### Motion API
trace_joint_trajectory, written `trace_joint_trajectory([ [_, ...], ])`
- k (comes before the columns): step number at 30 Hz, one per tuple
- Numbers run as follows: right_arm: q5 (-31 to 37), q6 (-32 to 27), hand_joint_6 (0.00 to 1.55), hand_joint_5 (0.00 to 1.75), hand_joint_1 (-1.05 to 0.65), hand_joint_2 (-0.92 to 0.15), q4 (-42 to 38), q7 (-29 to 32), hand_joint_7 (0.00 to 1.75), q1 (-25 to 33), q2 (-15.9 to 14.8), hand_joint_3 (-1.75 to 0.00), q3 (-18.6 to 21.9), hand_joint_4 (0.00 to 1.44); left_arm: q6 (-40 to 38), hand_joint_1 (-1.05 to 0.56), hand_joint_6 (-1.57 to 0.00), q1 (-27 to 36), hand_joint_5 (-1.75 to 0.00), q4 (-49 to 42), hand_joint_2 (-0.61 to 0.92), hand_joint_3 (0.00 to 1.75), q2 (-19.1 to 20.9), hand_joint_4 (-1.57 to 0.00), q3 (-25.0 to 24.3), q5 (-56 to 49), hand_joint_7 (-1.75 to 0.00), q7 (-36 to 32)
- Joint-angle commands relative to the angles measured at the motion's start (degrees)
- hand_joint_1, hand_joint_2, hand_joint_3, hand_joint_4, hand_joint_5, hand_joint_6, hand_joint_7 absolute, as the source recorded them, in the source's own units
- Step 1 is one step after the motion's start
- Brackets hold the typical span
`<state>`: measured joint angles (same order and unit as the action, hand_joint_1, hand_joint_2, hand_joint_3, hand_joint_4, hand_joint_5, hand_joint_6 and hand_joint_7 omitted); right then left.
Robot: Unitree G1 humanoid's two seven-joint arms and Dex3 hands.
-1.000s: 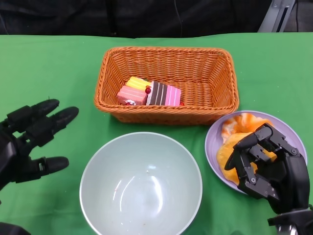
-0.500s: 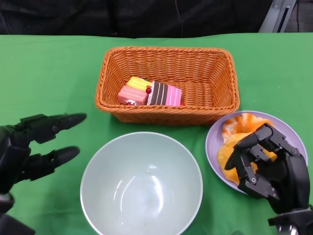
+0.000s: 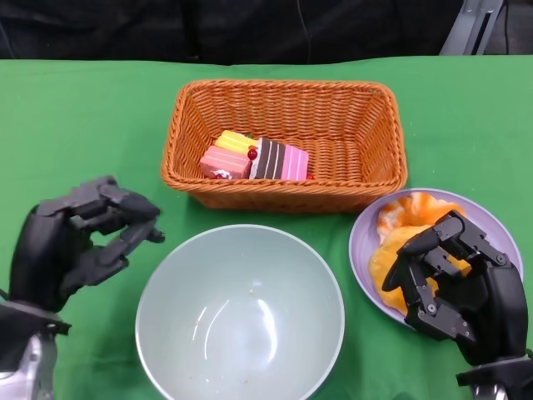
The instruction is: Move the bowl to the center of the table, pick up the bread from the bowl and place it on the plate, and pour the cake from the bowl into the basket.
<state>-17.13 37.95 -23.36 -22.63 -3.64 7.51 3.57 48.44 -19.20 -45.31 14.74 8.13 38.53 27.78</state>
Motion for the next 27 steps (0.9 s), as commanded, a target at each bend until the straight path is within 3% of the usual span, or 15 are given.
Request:
trace_joint_trajectory([
  [1, -0.8, -0.4, 0.67, 1.68, -0.07, -0.63, 1.0, -0.4, 1.32, 1.0, -0.9, -0.98, 0.5, 0.72, -8.9, -0.14, -0.84, 2.1, -1.51, 3.6, 0.92, 0.32, -2.2, -0.74, -6.7, 5.3, -1.13, 8.3],
  [9, -1.7, -1.2, 0.67, 1.69, -0.07, -0.63, 2.3, -1.8, 1.32, 2.0, -1.4, -0.99, 0.3, 0.73, -18.8, -0.17, -0.82, 5.0, -1.63, 7.6, 0.91, 0.29, -6.3, -0.73, -14.9, 2.8, -1.34, 16.3],
  [17, -1.2, -2.6, 0.65, 1.71, -0.05, -0.67, 4.4, -3.0, 1.33, 3.8, -2.2, -0.96, -0.4, 0.72, -20.7, -0.12, -0.79, 7.7, -1.68, 9.4, 0.9, 0.38, -8.4, -0.73, -17.2, -1.9, -1.38, 20.5],
  [21, -1.0, -2.8, 0.64, 1.74, -0.04, -0.62, 5.1, -3.5, 1.4, 4.0, -2.4, -1.08, -0.5, 0.72, -21.4, -0.12, -0.8, 8.3, -1.65, 9.7, 0.89, 0.41, -9.2, -0.75, -18.3, -3.0, -1.36, 22.2],
  [27, -0.9, -5.0, 0.67, 1.74, -0.07, -0.58, 8.6, -3.0, 1.4, 4.2, -2.9, -1.11, -0.7, 0.73, -20.7, -0.14, -0.8, 9.0, -1.63, 11.9, 0.86, 0.47, -9.8, -0.78, -19.0, -6.9, -1.35, 20.3],
])
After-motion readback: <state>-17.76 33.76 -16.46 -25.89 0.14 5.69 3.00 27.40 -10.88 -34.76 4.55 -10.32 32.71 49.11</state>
